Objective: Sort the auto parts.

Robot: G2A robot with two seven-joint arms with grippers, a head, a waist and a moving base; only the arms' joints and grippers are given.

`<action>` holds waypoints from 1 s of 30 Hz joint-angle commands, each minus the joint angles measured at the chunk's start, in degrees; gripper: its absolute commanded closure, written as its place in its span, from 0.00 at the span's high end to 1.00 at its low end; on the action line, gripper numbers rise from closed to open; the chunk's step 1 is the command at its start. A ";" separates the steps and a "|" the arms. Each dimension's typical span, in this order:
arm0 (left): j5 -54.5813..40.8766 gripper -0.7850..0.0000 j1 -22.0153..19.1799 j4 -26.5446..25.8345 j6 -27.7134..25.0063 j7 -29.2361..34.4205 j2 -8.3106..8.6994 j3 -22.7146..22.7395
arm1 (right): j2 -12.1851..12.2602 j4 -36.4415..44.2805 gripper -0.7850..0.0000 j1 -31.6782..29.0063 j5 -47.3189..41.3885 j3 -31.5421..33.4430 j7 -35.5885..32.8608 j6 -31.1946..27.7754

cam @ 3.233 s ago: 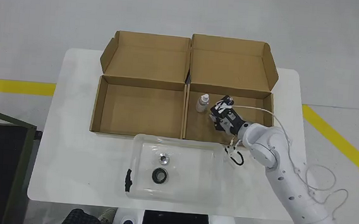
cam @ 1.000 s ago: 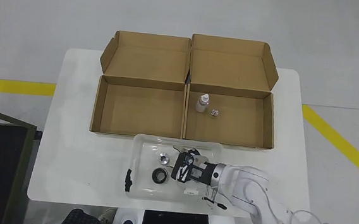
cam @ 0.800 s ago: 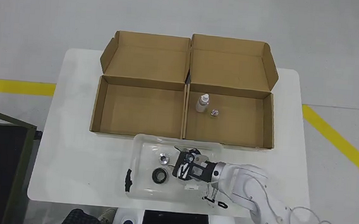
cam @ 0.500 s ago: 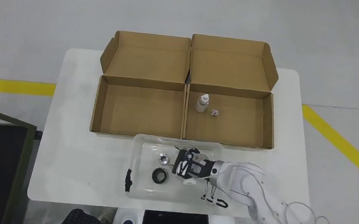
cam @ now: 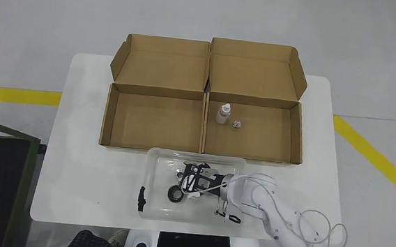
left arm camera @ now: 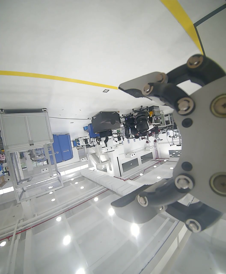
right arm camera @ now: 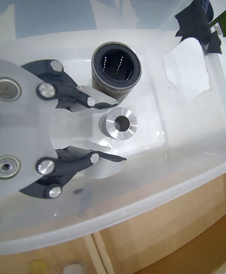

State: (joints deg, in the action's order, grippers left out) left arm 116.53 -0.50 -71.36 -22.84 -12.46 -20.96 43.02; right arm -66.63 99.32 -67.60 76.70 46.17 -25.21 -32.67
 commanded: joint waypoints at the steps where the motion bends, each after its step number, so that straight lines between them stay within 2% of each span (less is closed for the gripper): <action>1: 0.00 1.00 0.00 0.00 0.00 0.00 0.00 0.00 | -0.29 -0.66 0.49 0.69 -0.21 -0.68 0.05 0.08; 13: 0.00 1.00 0.00 0.00 0.00 0.00 0.00 0.00 | -1.63 -3.51 0.47 3.49 -1.36 -3.17 -0.61 -0.03; 18: 0.00 1.00 0.00 0.00 0.00 0.00 0.00 0.00 | -2.00 -4.25 0.23 4.11 -1.93 -3.68 -0.89 -0.22; 20: 0.00 1.00 0.00 0.00 0.00 0.00 0.00 0.00 | -2.01 -4.10 0.02 4.08 -1.88 -3.60 -1.01 -0.43; 30: 0.00 1.00 0.00 0.00 0.00 0.00 0.00 0.00 | -0.94 0.93 0.00 0.92 -3.20 0.10 1.11 -2.04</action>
State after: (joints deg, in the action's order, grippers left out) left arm 116.53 -0.50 -71.36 -22.84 -12.46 -20.96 43.02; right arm -67.73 99.45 -66.20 73.79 45.70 -24.50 -34.48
